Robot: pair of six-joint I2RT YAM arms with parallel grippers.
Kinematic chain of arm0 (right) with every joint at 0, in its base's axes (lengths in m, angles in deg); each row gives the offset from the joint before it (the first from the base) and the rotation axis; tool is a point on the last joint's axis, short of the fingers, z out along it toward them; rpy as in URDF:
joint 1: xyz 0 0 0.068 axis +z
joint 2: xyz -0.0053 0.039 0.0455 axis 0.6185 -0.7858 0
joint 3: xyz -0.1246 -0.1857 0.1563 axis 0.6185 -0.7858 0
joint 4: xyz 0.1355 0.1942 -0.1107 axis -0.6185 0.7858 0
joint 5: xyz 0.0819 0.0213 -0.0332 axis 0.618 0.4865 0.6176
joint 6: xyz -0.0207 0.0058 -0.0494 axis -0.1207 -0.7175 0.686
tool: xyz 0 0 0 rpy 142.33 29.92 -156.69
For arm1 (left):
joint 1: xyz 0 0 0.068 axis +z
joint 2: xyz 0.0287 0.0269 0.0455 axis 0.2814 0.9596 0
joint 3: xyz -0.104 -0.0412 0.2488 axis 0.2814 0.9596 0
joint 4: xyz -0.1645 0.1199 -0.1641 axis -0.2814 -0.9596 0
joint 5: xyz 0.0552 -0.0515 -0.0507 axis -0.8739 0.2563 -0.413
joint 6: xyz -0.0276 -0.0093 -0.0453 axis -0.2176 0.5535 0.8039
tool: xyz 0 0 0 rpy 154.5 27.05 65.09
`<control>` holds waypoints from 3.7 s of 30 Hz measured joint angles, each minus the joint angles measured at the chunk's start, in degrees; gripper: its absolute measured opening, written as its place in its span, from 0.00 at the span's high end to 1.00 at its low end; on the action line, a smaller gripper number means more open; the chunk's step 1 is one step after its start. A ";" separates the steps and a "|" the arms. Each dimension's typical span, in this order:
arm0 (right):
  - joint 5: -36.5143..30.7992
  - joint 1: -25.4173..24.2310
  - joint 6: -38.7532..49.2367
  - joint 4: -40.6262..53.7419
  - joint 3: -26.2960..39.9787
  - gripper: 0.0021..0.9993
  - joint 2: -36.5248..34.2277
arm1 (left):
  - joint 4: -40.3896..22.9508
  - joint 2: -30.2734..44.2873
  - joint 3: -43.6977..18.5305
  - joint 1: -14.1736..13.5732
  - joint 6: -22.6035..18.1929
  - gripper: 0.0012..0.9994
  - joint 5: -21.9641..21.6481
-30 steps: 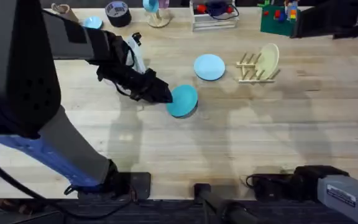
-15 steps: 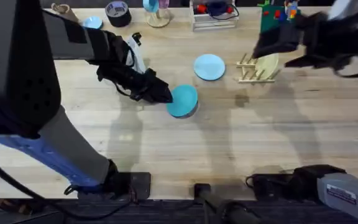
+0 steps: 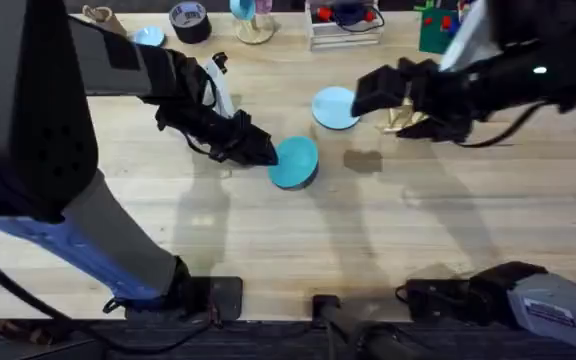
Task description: Pick up the plates from the table one by one and place each into a slot on the dish rack.
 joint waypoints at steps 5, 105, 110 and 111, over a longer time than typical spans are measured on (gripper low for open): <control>0.20 4.04 -3.05 -3.07 -0.02 0.01 -5.01 | -0.01 0.00 0.00 0.00 0.00 0.96 0.00; -5.45 3.46 17.80 -0.40 4.16 0.97 -0.68 | -30.75 -30.49 -31.67 -0.13 -9.70 0.96 -22.34; -12.11 2.78 22.71 7.82 12.28 0.97 -0.27 | -31.82 -33.11 -31.67 -0.13 -9.71 0.96 -24.86; -13.58 2.78 23.49 9.01 13.89 0.97 -0.27 | -31.89 -33.65 -31.67 -0.13 -9.72 0.96 -25.49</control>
